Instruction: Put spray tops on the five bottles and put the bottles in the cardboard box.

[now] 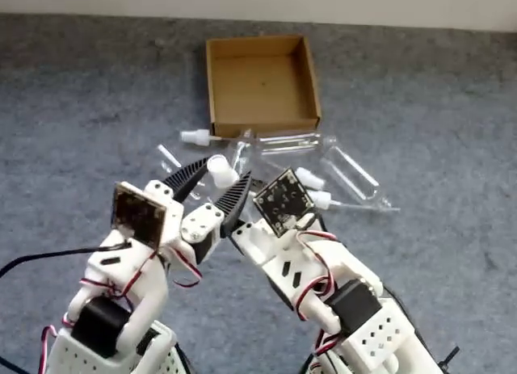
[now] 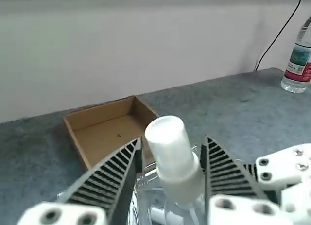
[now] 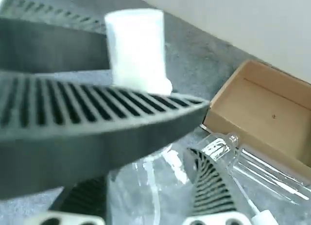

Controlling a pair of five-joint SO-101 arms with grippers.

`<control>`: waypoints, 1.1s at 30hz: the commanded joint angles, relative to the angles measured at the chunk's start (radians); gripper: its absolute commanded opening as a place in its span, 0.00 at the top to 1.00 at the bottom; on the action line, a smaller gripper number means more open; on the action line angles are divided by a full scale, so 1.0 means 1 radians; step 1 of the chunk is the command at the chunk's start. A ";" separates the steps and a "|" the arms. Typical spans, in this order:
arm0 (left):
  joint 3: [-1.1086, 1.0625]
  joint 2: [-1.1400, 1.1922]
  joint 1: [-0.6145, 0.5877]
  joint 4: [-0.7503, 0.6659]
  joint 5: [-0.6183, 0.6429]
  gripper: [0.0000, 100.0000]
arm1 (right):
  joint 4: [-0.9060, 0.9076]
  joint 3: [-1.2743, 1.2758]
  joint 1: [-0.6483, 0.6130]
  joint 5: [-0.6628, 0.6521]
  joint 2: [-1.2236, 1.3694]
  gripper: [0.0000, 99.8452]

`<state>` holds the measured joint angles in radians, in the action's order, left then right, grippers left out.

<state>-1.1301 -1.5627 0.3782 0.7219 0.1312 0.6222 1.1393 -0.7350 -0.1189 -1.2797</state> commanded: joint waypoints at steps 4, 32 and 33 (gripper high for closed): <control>0.074 -0.012 -0.019 0.095 -0.009 0.84 | -0.036 -0.013 0.016 0.009 -0.027 1.00; -0.084 -0.016 -0.354 -0.104 -0.003 0.84 | -0.225 0.139 0.065 0.006 0.179 1.00; -0.102 -0.015 -0.355 -0.129 -0.003 0.84 | -0.222 0.139 0.051 0.006 0.177 1.00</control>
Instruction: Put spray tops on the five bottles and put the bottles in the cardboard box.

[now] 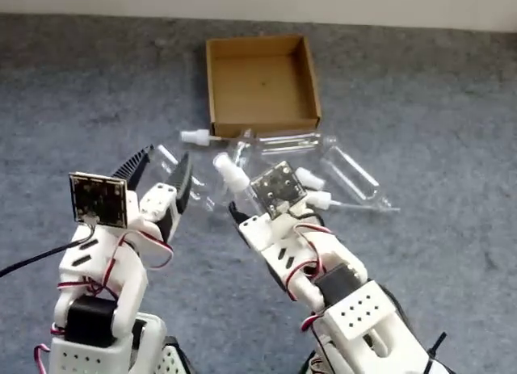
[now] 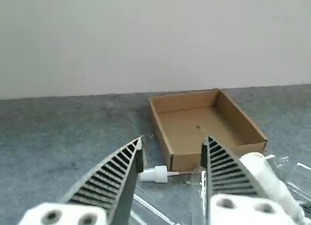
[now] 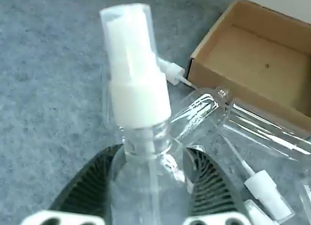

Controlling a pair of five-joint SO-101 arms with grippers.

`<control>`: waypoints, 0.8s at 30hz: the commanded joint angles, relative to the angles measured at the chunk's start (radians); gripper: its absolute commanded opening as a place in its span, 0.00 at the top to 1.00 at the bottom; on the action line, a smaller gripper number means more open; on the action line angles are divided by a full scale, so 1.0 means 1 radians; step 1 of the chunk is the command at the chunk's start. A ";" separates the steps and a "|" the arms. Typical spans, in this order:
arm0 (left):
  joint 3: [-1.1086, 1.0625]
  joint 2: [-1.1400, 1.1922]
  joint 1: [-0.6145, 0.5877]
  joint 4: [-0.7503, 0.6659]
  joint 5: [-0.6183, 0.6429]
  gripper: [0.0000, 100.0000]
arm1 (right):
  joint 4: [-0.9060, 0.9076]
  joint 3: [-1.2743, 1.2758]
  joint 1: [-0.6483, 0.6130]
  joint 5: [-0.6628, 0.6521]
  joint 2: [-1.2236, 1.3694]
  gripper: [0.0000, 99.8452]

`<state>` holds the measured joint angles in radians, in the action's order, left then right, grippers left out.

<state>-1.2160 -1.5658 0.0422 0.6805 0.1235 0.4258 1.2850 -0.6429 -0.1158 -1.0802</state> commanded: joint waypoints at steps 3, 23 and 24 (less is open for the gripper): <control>-0.058 -0.010 0.010 -0.140 0.002 0.84 | -0.025 -0.005 -0.076 0.003 -0.022 1.00; -0.122 -0.007 0.226 -0.143 -0.026 0.84 | -0.024 -0.005 -0.079 0.003 -0.022 1.00; -0.120 -0.007 0.226 -0.144 -0.046 0.84 | -0.024 -0.005 -0.077 0.003 -0.022 1.00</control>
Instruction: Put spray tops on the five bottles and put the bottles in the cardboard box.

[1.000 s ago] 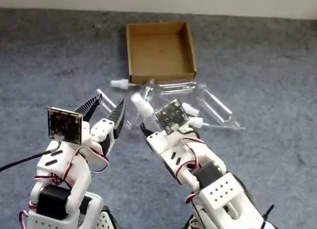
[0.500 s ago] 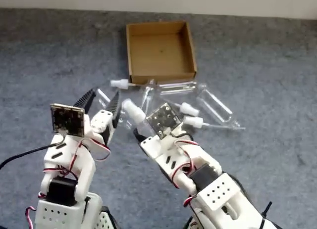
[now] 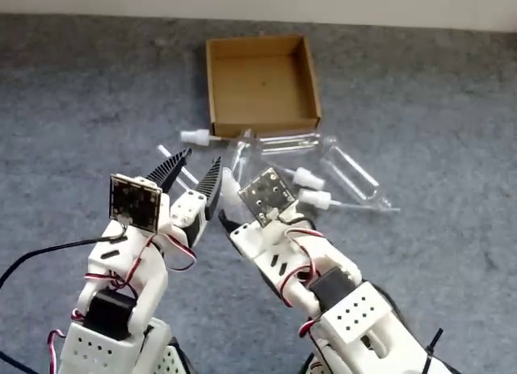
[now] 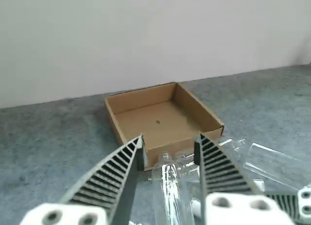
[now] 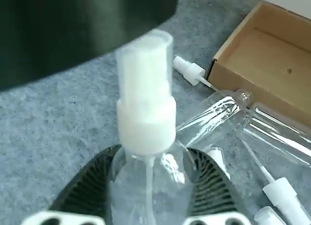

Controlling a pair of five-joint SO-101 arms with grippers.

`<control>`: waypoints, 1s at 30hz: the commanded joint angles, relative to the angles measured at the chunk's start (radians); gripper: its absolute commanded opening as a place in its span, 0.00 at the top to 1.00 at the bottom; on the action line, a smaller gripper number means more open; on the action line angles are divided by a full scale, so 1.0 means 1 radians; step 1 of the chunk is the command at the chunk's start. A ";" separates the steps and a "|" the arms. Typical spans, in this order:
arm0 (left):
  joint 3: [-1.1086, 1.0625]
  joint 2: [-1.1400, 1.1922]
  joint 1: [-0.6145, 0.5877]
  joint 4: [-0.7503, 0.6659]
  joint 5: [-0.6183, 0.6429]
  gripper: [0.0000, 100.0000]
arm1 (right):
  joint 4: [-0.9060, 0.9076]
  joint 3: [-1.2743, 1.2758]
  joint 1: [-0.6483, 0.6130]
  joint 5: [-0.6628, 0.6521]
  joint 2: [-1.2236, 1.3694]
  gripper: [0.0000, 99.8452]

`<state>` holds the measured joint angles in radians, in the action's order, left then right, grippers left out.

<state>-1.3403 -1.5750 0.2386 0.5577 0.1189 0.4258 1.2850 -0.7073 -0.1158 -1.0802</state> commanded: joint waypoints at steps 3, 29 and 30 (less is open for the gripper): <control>0.007 -0.007 0.007 -0.018 -0.055 0.84 | -0.024 -0.005 -0.010 0.003 -0.022 1.00; -0.067 0.153 -0.073 -0.255 -0.055 0.84 | -0.024 -0.341 0.479 0.092 -0.015 1.00; -0.044 0.213 -0.073 -0.264 -0.055 0.84 | -0.024 -0.341 0.475 0.074 -0.015 1.00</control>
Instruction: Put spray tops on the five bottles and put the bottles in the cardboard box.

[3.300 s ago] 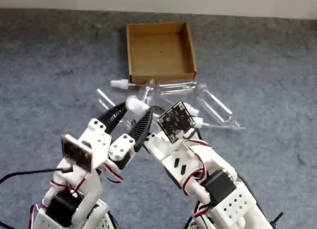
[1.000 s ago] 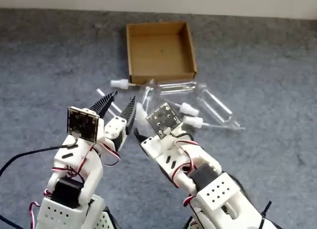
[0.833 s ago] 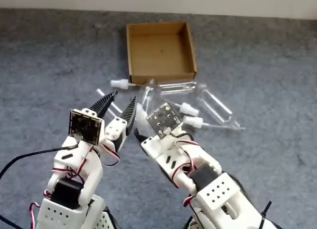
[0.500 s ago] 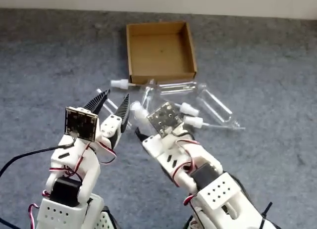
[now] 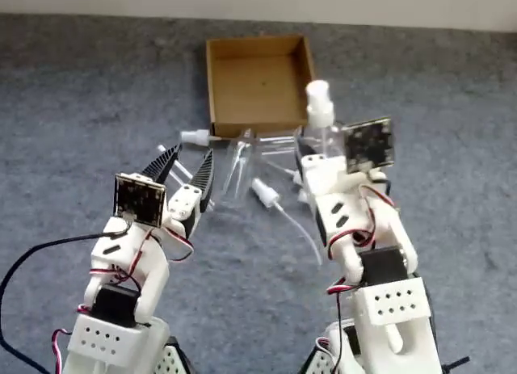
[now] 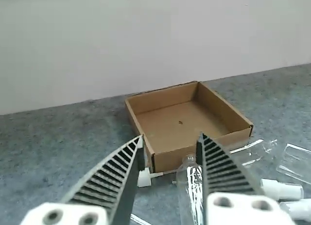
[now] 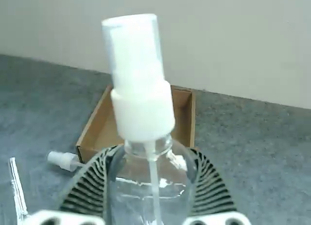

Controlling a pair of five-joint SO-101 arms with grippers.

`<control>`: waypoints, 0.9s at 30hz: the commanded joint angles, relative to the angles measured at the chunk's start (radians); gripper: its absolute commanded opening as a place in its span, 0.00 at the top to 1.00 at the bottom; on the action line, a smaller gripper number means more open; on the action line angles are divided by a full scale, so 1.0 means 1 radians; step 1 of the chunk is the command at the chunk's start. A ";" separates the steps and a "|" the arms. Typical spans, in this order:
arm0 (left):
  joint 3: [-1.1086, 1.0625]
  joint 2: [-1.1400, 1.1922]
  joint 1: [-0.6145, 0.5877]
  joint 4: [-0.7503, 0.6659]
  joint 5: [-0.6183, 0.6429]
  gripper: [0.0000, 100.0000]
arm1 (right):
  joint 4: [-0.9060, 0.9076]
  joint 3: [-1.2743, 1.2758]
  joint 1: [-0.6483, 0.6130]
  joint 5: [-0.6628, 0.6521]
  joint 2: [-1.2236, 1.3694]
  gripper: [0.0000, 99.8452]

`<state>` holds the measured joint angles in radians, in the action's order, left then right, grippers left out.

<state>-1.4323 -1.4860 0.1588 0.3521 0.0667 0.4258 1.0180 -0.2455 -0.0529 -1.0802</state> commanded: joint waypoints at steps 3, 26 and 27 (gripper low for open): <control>0.139 0.328 0.005 -0.058 -0.003 0.84 | -0.022 -0.074 -0.027 -0.098 -0.022 1.00; 0.179 0.599 -0.160 -0.025 -0.008 0.84 | -0.427 -0.771 -0.130 -0.054 0.978 1.00; 0.177 0.599 -0.160 -0.025 -0.008 0.84 | -0.426 -0.843 -0.131 -0.034 1.052 1.00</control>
<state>-1.3019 -0.8984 0.0084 0.3261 0.0667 0.0238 0.4611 -0.3636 -0.1695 -0.1979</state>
